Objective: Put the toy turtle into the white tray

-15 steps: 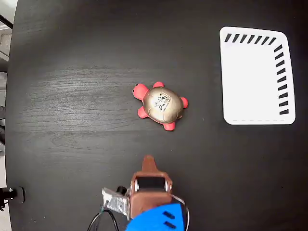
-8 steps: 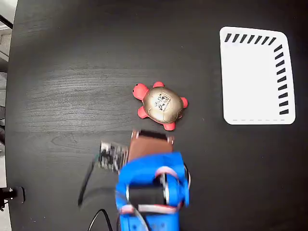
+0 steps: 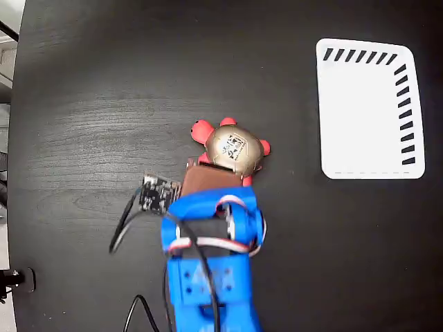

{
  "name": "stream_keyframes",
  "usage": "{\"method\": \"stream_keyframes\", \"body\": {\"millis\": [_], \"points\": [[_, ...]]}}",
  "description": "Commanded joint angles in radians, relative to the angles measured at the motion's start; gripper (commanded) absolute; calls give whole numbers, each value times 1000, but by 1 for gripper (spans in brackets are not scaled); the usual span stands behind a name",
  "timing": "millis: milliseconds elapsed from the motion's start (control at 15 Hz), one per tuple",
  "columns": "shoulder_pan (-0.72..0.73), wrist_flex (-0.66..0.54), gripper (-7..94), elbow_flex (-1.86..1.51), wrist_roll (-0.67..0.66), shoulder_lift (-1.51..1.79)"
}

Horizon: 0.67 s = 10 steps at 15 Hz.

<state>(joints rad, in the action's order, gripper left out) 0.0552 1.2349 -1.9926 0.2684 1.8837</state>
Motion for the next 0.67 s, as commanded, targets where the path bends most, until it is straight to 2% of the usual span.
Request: {"method": "stream_keyframes", "body": {"millis": [0,333,400,600], "points": [[-20,20,0,115,-3,-28],[-57,126,0,291,74,-176],[-66,150,4,328,87,-201],[-69,195,31,364,101,-235]]}}
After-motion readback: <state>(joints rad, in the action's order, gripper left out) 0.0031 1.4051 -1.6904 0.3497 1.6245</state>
